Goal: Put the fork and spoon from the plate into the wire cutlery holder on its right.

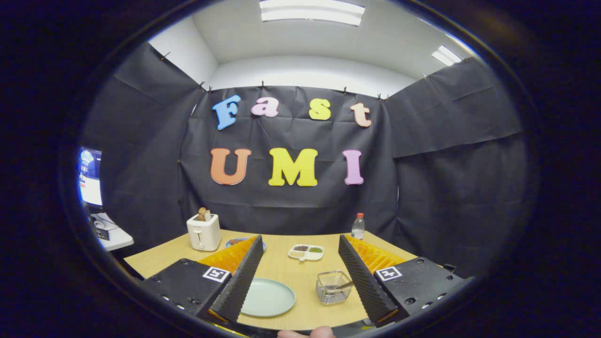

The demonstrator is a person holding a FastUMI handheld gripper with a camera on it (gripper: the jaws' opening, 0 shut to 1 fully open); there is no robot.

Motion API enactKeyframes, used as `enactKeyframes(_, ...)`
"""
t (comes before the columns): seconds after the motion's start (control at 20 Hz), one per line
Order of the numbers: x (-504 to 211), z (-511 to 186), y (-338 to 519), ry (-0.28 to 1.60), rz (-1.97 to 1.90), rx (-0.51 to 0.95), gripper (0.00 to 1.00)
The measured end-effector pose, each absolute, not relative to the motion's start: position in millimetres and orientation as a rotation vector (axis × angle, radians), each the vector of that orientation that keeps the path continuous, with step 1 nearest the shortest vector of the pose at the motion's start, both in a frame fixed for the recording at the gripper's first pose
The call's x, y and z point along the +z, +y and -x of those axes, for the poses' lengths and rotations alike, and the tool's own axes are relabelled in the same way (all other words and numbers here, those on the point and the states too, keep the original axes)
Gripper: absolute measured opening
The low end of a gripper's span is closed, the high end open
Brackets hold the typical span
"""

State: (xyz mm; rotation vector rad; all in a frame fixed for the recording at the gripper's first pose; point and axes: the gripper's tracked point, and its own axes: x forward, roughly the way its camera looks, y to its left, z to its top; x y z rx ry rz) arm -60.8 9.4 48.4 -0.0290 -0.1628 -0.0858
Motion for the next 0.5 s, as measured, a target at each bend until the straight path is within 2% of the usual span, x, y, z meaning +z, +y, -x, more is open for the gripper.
enactKeyframes(0.5,57,61,13,-0.205,0.055,-0.135,0.96)
